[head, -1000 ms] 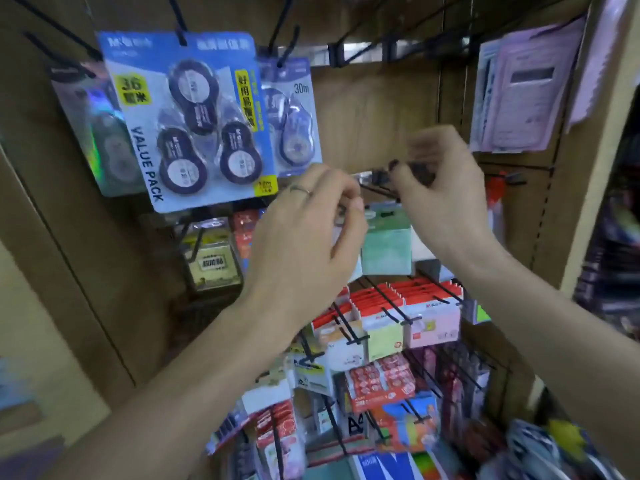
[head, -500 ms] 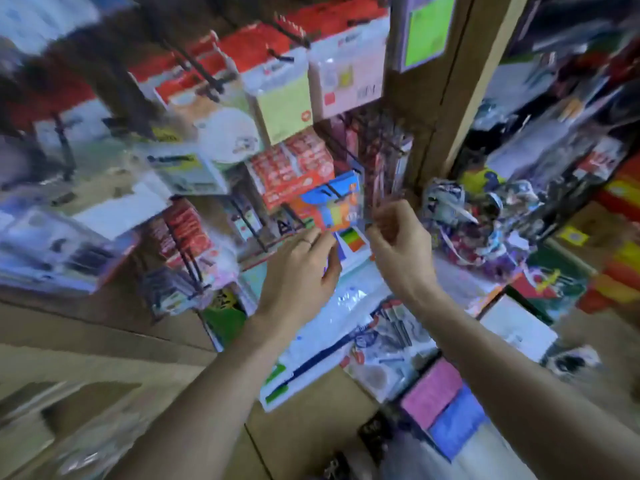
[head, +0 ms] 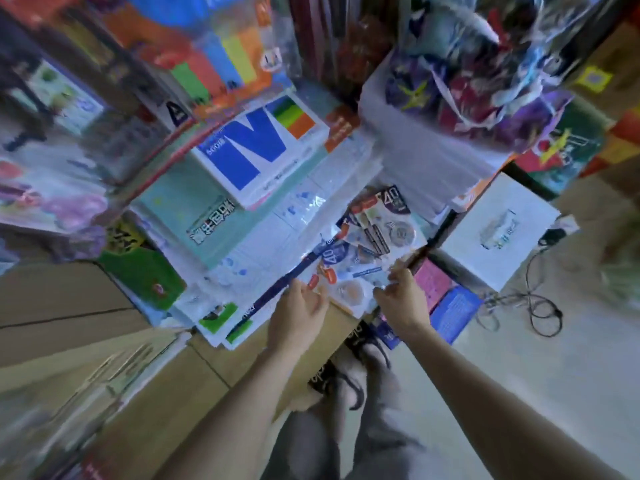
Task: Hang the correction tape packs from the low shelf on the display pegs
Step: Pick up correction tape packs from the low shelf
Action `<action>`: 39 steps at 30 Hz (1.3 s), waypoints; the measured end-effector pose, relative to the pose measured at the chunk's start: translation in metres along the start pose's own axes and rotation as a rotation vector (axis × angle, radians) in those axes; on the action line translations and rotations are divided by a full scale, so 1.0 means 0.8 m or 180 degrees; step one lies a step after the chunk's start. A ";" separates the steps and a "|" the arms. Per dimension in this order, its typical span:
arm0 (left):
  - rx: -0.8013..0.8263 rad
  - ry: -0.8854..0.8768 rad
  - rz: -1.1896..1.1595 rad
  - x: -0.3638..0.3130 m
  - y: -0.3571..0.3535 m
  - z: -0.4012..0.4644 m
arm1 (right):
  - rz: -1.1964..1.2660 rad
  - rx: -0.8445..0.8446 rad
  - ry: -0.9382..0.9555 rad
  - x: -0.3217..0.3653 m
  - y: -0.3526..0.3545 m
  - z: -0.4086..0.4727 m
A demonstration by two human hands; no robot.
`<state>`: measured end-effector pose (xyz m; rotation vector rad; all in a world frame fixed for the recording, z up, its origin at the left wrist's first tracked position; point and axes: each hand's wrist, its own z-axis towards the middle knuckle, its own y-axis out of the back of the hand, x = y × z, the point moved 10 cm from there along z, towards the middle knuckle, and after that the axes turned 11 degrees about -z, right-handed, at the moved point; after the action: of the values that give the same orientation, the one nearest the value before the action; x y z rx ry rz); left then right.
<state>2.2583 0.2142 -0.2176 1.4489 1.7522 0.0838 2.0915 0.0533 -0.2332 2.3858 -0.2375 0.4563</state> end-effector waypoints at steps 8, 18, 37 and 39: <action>0.0397 0.0596 -0.0267 0.085 -0.122 0.078 | -0.0538 -0.0342 0.0274 -0.029 0.002 0.126; 0.0040 0.2828 -0.2178 0.172 -0.224 0.135 | -0.1104 -0.0807 0.0614 -0.005 0.007 0.247; -0.0576 0.2586 -0.3360 0.181 -0.248 0.180 | -0.1249 0.0037 0.0510 -0.014 -0.041 0.267; -0.0648 0.2519 -0.3363 0.180 -0.241 0.177 | -0.1339 0.0101 0.0529 -0.009 -0.042 0.266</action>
<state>2.1994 0.2094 -0.4904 0.1717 2.8329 0.2845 2.1499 -0.0624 -0.4053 2.3273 0.3432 0.4544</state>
